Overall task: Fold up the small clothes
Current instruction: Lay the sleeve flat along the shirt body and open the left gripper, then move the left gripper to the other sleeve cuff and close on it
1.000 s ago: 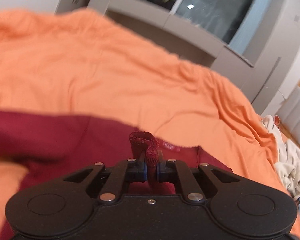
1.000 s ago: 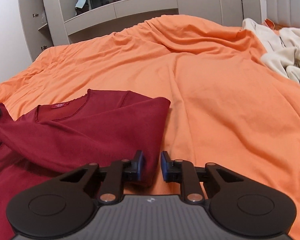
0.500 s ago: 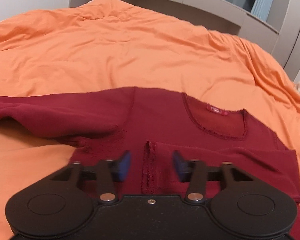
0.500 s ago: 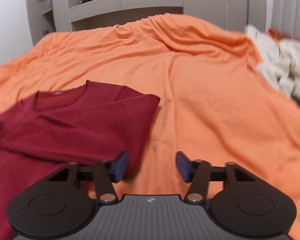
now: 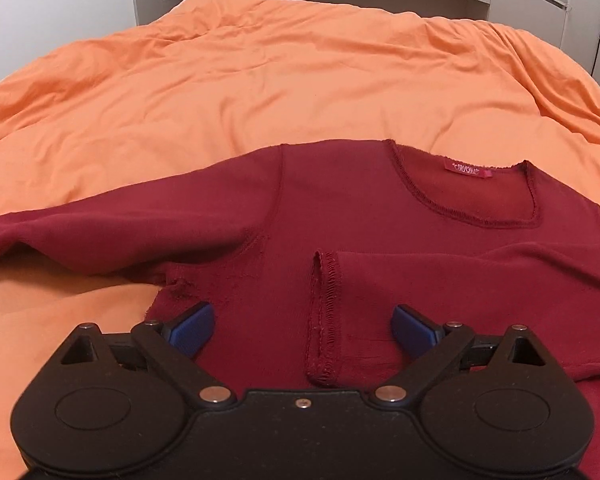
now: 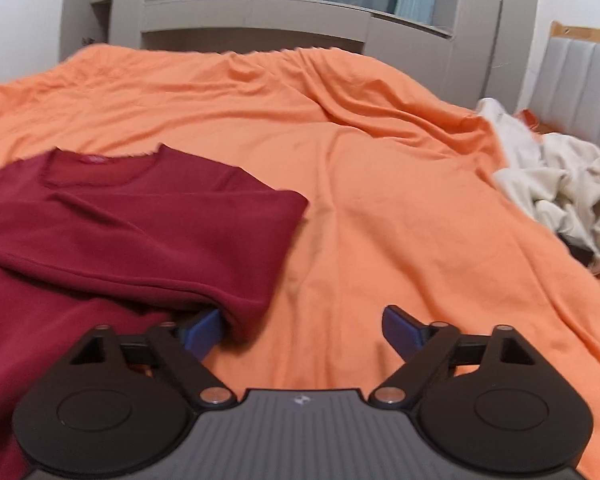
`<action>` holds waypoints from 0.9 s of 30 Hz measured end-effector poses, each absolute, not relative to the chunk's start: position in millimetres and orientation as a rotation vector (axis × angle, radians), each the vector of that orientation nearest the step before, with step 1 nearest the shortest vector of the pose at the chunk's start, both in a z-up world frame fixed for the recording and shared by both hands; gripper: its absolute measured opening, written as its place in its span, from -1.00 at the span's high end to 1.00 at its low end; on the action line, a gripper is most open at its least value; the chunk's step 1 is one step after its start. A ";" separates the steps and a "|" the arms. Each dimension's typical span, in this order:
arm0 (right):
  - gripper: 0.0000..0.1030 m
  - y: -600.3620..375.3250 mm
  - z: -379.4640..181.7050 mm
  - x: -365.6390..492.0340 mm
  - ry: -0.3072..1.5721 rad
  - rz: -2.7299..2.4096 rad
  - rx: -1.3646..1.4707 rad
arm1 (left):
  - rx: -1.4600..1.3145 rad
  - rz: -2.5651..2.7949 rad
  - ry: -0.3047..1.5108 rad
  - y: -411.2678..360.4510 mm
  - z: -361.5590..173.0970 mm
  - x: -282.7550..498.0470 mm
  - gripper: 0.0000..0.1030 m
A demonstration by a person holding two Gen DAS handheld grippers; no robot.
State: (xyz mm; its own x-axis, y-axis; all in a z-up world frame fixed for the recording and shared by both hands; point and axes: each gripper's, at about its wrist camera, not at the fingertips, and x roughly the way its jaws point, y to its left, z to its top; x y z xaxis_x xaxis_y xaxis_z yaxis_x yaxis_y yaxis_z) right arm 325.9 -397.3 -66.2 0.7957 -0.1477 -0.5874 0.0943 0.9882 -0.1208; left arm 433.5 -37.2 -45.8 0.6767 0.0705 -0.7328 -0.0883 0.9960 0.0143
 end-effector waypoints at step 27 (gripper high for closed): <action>-1.00 -392.1 -22.8 300.3 0.572 -0.189 -0.118 | -0.217 0.157 0.629 62.3 21.5 370.3 -0.99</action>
